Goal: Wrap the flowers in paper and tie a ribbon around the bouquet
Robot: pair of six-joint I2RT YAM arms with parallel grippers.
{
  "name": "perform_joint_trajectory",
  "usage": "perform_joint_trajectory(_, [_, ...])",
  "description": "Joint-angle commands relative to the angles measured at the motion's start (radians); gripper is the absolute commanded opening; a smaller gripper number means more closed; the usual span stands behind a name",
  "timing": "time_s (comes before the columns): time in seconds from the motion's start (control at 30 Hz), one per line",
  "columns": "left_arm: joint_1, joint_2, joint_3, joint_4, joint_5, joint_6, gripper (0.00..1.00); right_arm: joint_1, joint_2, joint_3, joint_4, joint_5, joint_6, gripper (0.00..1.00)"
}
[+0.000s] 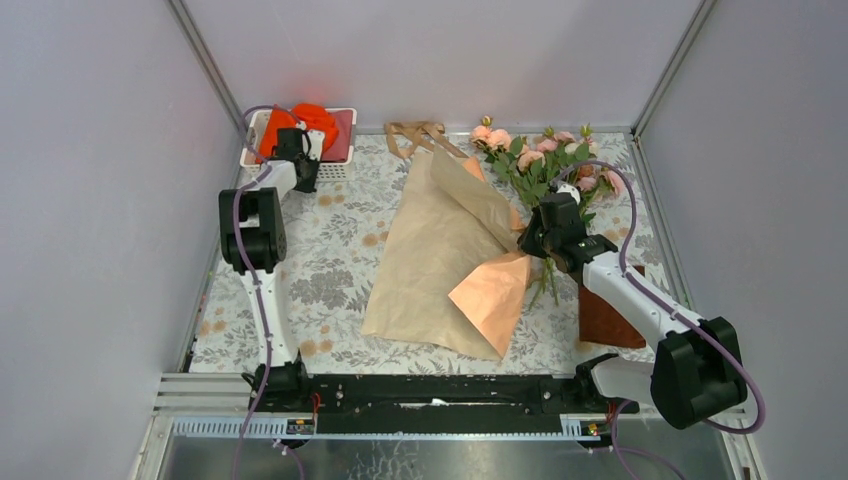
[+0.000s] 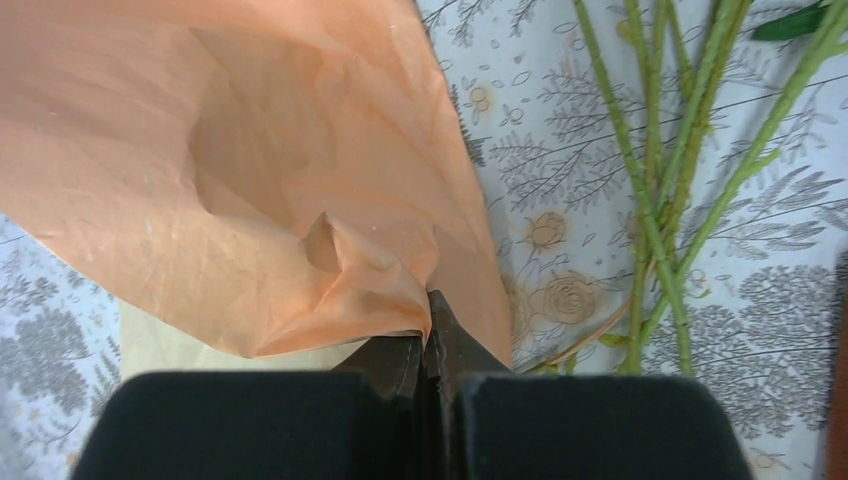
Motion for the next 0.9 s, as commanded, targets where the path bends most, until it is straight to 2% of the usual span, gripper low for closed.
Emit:
perform_joint_trajectory(0.0, [0.024,0.022,0.053,0.087,-0.142,0.012,0.16,0.040,0.003,0.043,0.035,-0.097,0.051,0.00])
perform_joint_trajectory(0.13, [0.038,-0.051,-0.006,0.074,-0.078,0.019,0.18,0.182,0.084,0.230,0.041,-0.102,0.035,0.00])
perform_joint_trajectory(0.2, [0.038,-0.136,-0.092,0.093,-0.014,0.027,0.23,0.216,0.143,0.332,0.078,-0.211,0.055,0.00])
perform_joint_trajectory(0.27, [0.038,-0.217,-0.154,0.096,0.025,0.032,0.27,0.220,0.165,0.352,0.228,-0.309,0.150,0.00])
perform_joint_trajectory(0.3, [0.038,-0.249,-0.175,0.081,0.038,0.032,0.29,0.220,0.158,0.327,0.338,-0.306,0.207,0.00])
perform_joint_trajectory(0.37, [0.037,-0.305,-0.193,0.009,0.066,0.025,0.33,0.221,0.116,0.236,0.470,-0.224,0.310,0.00])
perform_joint_trajectory(0.47, [0.009,-0.389,-0.231,-0.105,0.103,0.042,0.43,0.221,0.043,0.070,0.505,0.011,0.400,0.00])
perform_joint_trajectory(0.53, [-0.040,-0.457,-0.303,-0.147,0.114,0.087,0.55,0.221,-0.005,-0.050,0.483,0.132,0.463,0.00])
perform_joint_trajectory(0.6, [-0.109,-0.523,-0.387,-0.180,0.106,0.134,0.76,0.221,-0.048,-0.163,0.452,0.213,0.545,0.00])
perform_joint_trajectory(0.67, [-0.189,-0.568,-0.466,-0.203,0.080,0.144,0.92,0.220,-0.089,-0.257,0.412,0.214,0.616,0.00])
perform_joint_trajectory(0.7, [-0.227,-0.582,-0.505,-0.213,0.070,0.149,0.97,0.221,-0.097,-0.295,0.393,0.196,0.639,0.06])
perform_joint_trajectory(0.73, [-0.262,-0.599,-0.541,-0.219,0.062,0.159,0.98,0.222,-0.105,-0.323,0.370,0.163,0.649,0.19])
perform_joint_trajectory(0.77, [-0.295,-0.609,-0.585,-0.219,0.045,0.174,0.98,0.221,-0.109,-0.341,0.335,0.131,0.644,0.37])
perform_joint_trajectory(0.8, [-0.322,-0.614,-0.625,-0.210,0.015,0.195,0.98,0.221,-0.119,-0.347,0.288,0.102,0.630,0.49])
perform_joint_trajectory(0.87, [-0.354,-0.613,-0.704,-0.174,-0.067,0.226,0.98,0.222,-0.167,-0.332,0.124,0.102,0.583,0.63])
